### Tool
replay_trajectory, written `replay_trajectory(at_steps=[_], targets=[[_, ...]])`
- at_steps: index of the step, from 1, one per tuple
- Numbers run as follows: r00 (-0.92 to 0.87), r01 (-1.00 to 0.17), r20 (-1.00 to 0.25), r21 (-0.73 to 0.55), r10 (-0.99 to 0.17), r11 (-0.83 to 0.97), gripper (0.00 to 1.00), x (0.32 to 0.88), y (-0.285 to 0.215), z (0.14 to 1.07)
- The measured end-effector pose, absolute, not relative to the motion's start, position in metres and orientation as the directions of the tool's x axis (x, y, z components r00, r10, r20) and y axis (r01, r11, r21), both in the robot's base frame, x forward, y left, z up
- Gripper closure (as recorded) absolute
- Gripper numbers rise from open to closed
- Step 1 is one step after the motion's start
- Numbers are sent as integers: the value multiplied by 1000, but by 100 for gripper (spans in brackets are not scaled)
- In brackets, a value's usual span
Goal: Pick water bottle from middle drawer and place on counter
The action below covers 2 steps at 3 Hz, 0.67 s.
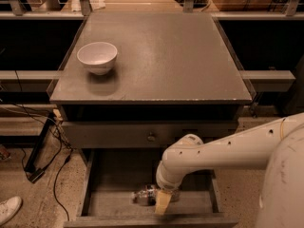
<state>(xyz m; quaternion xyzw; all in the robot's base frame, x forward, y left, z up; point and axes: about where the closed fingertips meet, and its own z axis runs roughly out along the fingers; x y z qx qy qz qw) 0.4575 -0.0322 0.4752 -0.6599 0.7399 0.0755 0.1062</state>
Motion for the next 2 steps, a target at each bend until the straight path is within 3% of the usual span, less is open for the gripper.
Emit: replay_trajectory(at_steps=[2], targets=[[-132, -990, -267, -19, -955, 142, 0, 467, -48, 455]])
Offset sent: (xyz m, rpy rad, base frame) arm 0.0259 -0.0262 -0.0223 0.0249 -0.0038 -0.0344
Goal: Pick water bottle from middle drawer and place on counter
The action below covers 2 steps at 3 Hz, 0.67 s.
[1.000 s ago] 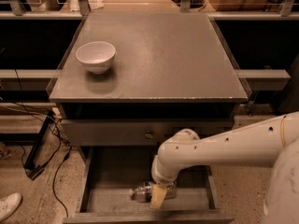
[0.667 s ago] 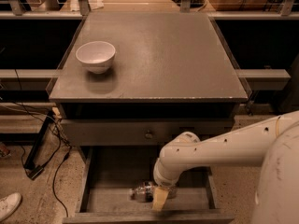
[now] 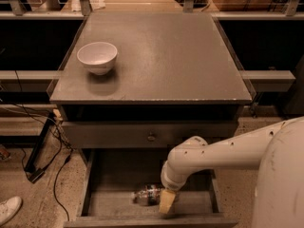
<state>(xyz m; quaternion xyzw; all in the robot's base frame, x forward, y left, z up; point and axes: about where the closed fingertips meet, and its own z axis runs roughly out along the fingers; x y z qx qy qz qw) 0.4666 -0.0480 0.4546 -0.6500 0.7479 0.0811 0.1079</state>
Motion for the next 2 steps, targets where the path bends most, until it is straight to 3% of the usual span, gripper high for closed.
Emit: replay_trajectory(at_steps=[2], targets=[[-127, -991, -327, 3, -937, 133, 0, 468, -25, 438]])
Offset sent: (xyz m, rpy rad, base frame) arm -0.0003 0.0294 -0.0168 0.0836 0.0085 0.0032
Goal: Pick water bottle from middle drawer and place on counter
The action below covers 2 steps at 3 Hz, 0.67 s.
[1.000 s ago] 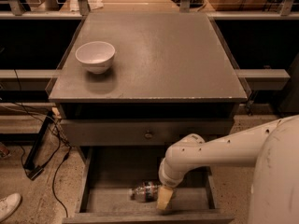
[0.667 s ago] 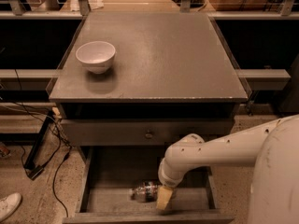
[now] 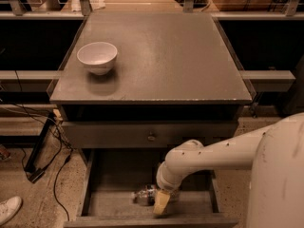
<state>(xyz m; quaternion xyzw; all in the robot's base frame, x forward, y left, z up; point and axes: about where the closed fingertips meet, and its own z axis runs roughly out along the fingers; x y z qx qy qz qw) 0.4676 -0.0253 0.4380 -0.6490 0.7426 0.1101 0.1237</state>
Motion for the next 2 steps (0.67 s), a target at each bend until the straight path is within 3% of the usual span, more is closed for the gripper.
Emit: replay_trajectory(at_steps=[2], targets=[[-110, -993, -336, -12, -935, 121, 0, 485, -16, 430]])
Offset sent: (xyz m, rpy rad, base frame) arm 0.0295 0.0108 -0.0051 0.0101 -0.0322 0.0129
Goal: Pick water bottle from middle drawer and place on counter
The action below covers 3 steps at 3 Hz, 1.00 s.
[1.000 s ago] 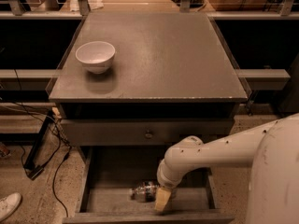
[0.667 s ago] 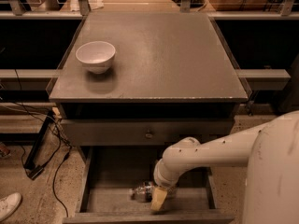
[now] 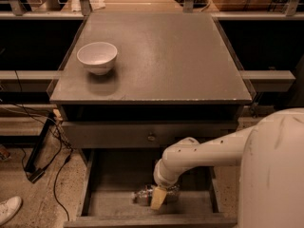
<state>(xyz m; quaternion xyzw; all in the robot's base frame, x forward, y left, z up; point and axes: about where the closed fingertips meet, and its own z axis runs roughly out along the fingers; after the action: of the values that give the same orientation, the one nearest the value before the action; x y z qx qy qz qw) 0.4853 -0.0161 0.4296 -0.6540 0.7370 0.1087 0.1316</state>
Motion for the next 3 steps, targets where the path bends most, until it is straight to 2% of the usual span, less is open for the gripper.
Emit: replay_trajectory(at_steps=[2, 3], targets=[[-104, -993, -339, -19, -935, 117, 0, 486, -42, 400], [-101, -994, -342, -8, -934, 110, 0, 483, -38, 392]])
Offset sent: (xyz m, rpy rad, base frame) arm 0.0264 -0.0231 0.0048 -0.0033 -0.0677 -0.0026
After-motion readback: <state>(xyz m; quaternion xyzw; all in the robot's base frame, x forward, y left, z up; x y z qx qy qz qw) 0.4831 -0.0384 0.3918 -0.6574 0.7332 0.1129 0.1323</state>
